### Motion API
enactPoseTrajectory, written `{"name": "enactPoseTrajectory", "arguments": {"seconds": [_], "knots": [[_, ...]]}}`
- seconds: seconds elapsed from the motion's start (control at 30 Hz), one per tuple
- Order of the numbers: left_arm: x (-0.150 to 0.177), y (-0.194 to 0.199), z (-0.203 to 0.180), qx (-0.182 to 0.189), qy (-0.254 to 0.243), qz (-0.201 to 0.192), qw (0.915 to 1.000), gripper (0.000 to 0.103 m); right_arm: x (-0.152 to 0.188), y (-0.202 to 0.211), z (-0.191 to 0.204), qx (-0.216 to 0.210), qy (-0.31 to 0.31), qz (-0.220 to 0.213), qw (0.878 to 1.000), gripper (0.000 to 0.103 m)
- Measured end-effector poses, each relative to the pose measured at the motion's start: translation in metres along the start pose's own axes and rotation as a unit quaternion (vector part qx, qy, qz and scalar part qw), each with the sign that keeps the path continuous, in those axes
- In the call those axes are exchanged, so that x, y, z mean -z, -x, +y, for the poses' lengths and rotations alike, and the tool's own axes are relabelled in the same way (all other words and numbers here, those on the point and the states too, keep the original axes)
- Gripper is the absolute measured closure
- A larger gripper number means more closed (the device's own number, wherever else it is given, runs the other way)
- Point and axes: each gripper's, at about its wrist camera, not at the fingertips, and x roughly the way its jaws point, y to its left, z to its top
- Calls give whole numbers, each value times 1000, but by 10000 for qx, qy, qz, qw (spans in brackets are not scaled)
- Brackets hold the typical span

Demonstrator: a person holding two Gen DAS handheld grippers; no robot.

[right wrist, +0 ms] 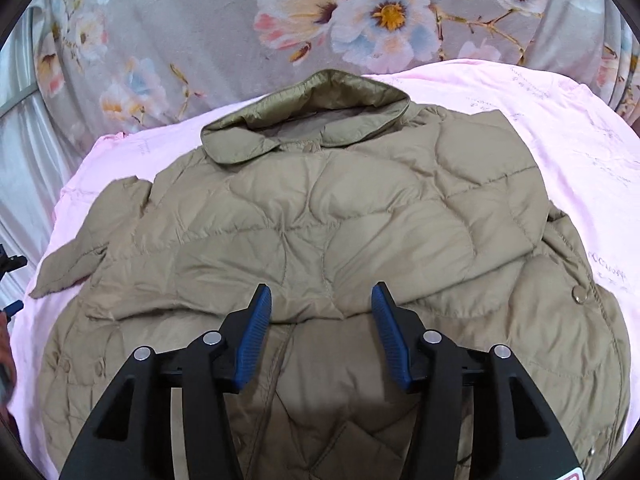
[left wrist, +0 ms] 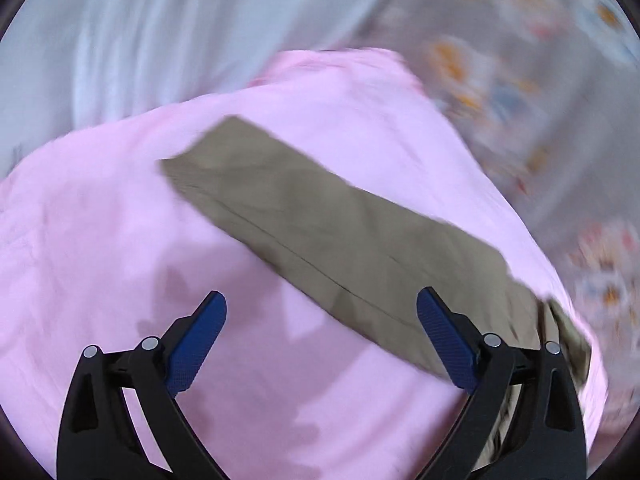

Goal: Fold large clothes

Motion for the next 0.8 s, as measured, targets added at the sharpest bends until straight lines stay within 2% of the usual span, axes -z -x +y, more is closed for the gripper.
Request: {"name": "enactPoseTrajectory", "arguments": {"seconds": [0.03, 0.1, 0.2, 0.27, 0.3, 0.33, 0.37, 0.47, 0.57, 0.63, 0.7, 0.8], "knots": [[-10, -8, 13, -128, 193, 34, 9997, 10, 1, -1, 1, 22, 33, 15, 10000, 51], [-25, -26, 35, -158, 492, 188, 9985, 15, 3, -1, 4, 91, 111, -11, 9999, 50], [-37, -51, 51, 57, 888, 450, 9950, 16, 5, -2, 9, 194, 263, -34, 9995, 46], [-40, -61, 50, 51, 964, 433, 9944, 16, 5, -3, 12, 276, 342, -22, 9990, 45], [-43, -64, 44, -6, 864, 349, 9957, 19, 5, -4, 13, 298, 361, -17, 9989, 44], [-44, -67, 40, 34, 777, 352, 9963, 27, 5, -5, 13, 314, 372, -9, 9988, 44], [-45, -72, 34, 112, 681, 432, 9967, 52, 5, -5, 13, 318, 375, 4, 9988, 43], [-44, -73, 13, 132, 367, 584, 9975, 95, 5, -7, 13, 323, 360, 21, 9988, 42], [-47, -45, -24, 120, -224, 229, 9994, 99, 5, -7, 13, 325, 348, 9, 9989, 42], [-46, -18, -55, 289, -623, -57, 9976, 100, 6, -7, 12, 322, 325, -1, 9990, 42], [-39, 19, -98, 656, -1065, -265, 9918, 100, 6, -6, 12, 309, 295, -15, 9991, 42], [-18, 67, -161, 1224, -1659, -420, 9776, 100, 4, -2, 8, 266, 189, -91, 9994, 42]]}}
